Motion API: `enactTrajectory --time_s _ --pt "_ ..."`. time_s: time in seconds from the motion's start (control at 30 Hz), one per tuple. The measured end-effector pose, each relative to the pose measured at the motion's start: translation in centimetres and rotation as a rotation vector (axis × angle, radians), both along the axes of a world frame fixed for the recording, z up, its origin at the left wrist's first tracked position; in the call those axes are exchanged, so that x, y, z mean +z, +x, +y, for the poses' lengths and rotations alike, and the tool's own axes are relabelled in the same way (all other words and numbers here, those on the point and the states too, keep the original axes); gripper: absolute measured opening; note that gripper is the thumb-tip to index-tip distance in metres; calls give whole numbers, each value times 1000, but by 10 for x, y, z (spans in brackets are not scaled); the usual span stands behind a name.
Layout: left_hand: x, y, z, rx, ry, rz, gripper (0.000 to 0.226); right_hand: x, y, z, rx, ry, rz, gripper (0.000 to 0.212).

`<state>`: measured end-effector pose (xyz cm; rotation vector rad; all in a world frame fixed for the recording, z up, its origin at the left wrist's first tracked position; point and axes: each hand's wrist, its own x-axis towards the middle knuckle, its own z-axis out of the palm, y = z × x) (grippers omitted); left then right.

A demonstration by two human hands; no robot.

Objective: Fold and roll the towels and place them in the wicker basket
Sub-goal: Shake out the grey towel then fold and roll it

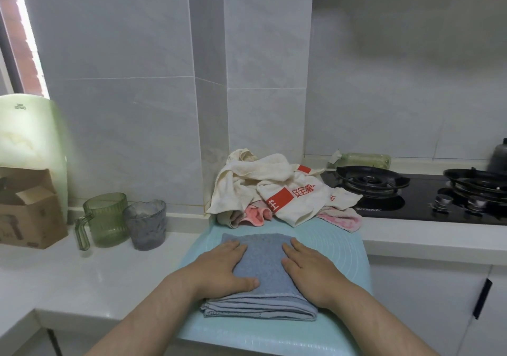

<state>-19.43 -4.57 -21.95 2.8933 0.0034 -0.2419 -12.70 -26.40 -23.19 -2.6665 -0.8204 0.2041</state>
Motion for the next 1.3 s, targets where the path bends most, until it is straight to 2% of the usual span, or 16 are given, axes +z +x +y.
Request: enactTrajectory --time_s 0.07,0.13,0.23,0.3,0.37,0.43,0.5,0.63,0.87,1.0,1.07,1.13,1.2,1.27,1.3 --pt "3 3 3 8 -19 -14 132 -1 -2 -2 -10 43 9 56" --pt "7 5 5 6 25 -59 128 0 -6 -4 -76 132 20 59" --pt "15 12 3 6 129 -248 85 6 -15 -4 -347 160 -71 54" --pt "20 23 1 11 86 -324 59 15 -20 0 -413 126 1 51" --pt "21 33 -2 7 -16 -291 51 22 -21 6 -383 173 128 35" --pt "18 41 -4 6 -161 -240 58 27 -20 12 -381 240 198 25" --pt "16 48 -3 22 -299 -205 69 31 -18 14 -356 316 221 25" --pt "22 54 4 26 -583 -155 77 54 -10 8 -184 332 120 20" --pt "46 41 7 -1 -1113 -108 49 127 2 -10 120 327 -68 27" --pt "56 30 -3 -14 -1303 -55 38 146 7 -19 148 366 -71 28" --pt "56 25 -10 -15 -1389 -97 44 146 8 -26 95 483 -69 33" --pt "53 22 -13 -10 -1465 -135 55 129 10 -37 -12 823 41 45" --pt "48 18 -13 -2 -1574 -139 52 95 13 -44 -47 1169 386 53" --pt "38 15 -11 8 -1700 -108 51 56 7 -38 -10 1238 766 60" --pt "32 16 -11 15 -1761 -83 58 40 3 -32 13 1230 897 71"
